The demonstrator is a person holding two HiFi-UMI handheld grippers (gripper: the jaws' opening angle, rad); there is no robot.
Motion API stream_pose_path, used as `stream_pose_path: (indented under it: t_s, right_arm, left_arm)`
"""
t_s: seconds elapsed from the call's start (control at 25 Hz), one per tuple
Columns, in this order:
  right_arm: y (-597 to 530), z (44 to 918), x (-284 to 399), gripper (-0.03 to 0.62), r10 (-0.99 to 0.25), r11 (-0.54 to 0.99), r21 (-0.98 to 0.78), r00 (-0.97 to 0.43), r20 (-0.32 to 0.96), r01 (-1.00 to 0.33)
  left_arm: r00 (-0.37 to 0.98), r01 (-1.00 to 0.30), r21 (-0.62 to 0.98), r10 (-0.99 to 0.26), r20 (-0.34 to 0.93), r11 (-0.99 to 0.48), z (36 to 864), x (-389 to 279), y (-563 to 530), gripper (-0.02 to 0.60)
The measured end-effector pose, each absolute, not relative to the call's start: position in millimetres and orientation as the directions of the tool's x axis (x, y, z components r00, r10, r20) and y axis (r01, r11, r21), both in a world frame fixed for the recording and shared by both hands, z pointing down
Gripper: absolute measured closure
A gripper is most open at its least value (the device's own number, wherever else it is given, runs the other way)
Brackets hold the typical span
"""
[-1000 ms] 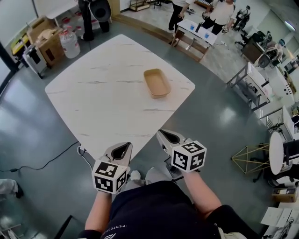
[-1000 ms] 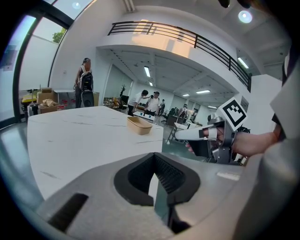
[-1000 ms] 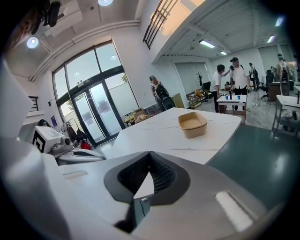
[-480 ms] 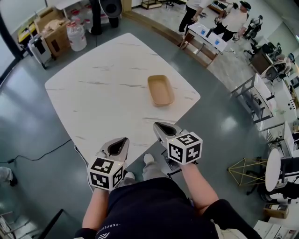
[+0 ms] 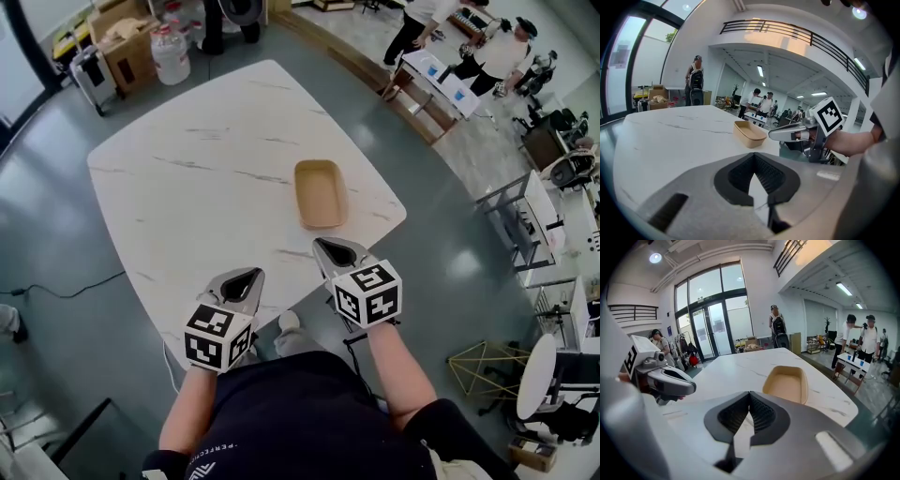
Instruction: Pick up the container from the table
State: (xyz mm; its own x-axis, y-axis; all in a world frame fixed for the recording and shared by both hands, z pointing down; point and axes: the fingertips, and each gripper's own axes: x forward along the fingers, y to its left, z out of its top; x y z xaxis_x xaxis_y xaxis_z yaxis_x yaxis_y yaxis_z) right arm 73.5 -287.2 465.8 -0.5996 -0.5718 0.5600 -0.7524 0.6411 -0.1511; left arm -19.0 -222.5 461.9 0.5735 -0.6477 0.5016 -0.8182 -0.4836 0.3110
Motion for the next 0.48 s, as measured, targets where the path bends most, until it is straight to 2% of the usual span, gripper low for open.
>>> stream_pose_path:
  t_s: [0.04,0.12,0.48]
  right_arm:
    - [-292.1,468.6,75.1,0.594,-0.561,0.652,-0.146,-0.604,0.566,-0.744]
    - [-300.8,474.7,76.7,0.546,-0.537,0.675,-0.138,-0.611,0.581,-0.724]
    - [-328.5,496.4,76.8,0.502,-0.451,0.778,-0.049,-0.612,0.650,-0.626]
  left_arm:
    - [0.571,-0.820,0.310,-0.648,0.505,-0.481,463.2,-15.5,-226.0,0.586]
    - [0.563,-0.826,0.309,-0.649,0.512,-0.472,466.2,-10.4,-232.8,0.586]
    - [0.526,-0.850,0.315,-0.659,0.537,-0.422,478.7,0.3,-260.6,0.586]
